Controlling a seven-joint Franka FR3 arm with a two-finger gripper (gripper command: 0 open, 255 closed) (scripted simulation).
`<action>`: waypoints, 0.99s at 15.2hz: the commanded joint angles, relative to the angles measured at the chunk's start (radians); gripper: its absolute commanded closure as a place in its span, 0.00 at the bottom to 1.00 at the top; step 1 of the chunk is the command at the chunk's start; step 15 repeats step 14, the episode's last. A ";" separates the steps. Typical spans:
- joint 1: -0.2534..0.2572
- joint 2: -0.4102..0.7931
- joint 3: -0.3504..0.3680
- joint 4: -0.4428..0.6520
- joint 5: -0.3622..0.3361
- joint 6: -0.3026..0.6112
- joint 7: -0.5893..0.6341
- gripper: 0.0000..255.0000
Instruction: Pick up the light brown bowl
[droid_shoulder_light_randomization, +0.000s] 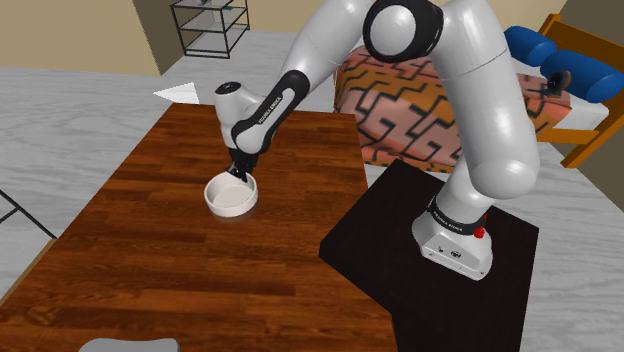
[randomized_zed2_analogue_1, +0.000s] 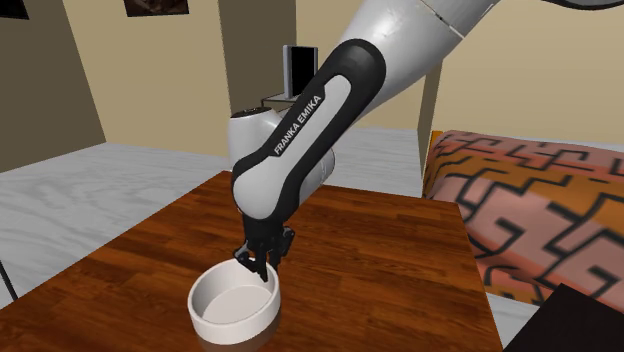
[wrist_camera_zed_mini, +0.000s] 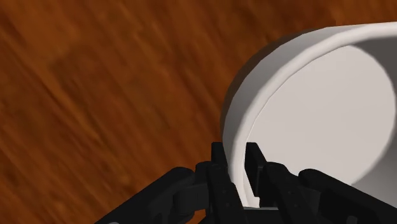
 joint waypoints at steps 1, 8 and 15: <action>-0.004 -0.021 0.005 -0.005 0.005 -0.015 -0.004 1.00; -0.016 -0.094 0.022 -0.021 0.023 -0.072 -0.017 1.00; -0.023 -0.134 0.031 -0.025 0.035 -0.109 -0.025 1.00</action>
